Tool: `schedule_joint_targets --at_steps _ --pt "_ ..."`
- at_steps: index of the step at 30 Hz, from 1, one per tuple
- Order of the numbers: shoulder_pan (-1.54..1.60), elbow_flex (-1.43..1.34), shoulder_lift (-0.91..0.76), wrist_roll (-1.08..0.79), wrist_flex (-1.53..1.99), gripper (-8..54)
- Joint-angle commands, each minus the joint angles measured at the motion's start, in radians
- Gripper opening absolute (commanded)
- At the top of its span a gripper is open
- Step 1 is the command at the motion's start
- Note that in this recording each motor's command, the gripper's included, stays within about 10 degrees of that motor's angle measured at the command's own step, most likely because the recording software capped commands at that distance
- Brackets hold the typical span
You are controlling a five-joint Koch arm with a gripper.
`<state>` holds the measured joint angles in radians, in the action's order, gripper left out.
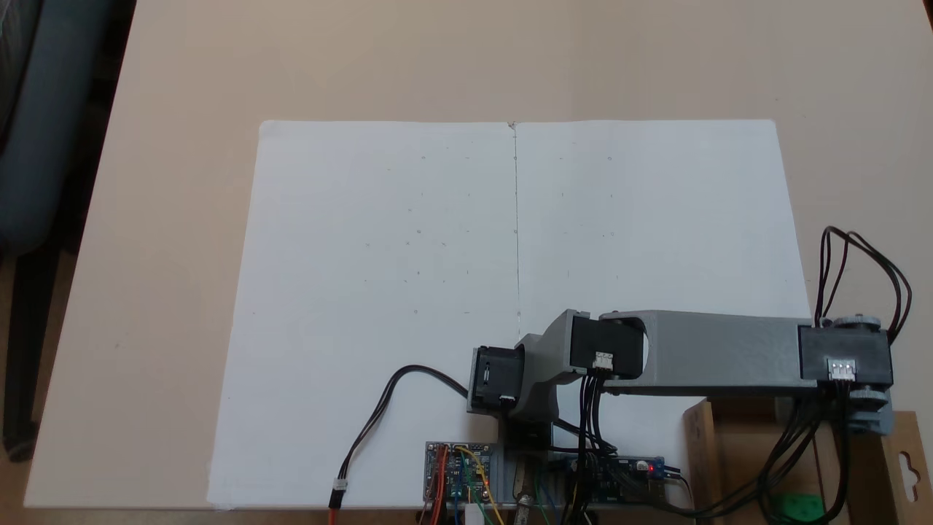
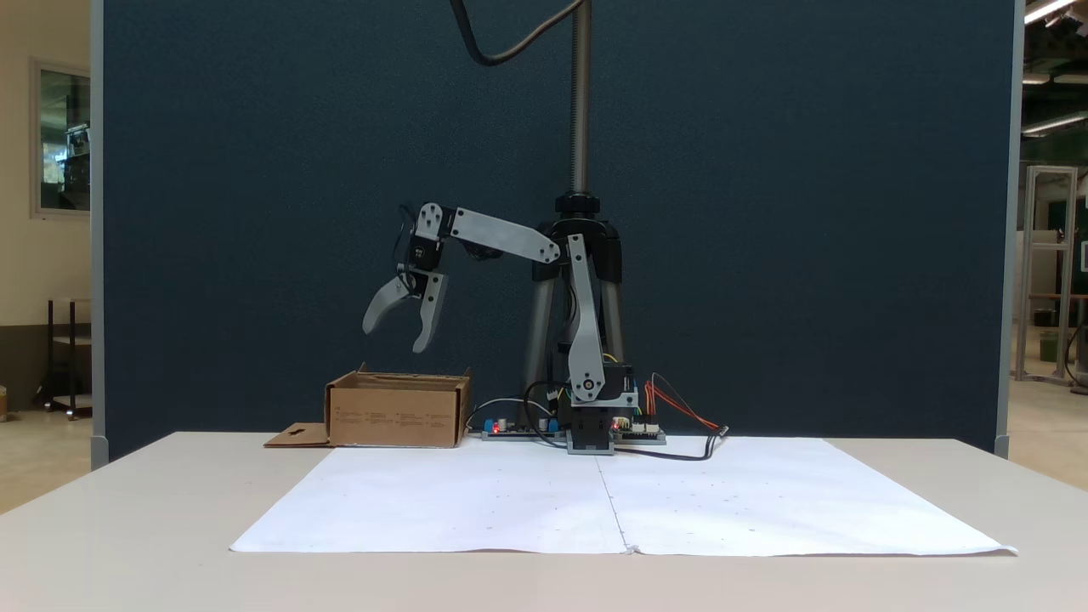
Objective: Grasp a green dice and put it in the bin.
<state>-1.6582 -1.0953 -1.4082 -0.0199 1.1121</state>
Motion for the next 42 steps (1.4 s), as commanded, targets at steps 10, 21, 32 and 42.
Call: schedule_joint_targets --at_steps 10,21,32,42 --pt "0.299 0.044 -0.087 0.236 -0.117 44.7" --pt "0.664 0.044 -0.244 0.238 -0.238 44.3" --pt "1.244 -0.051 -0.379 0.202 -0.308 46.1" --pt "1.466 -0.532 -0.522 0.176 -0.678 46.4"
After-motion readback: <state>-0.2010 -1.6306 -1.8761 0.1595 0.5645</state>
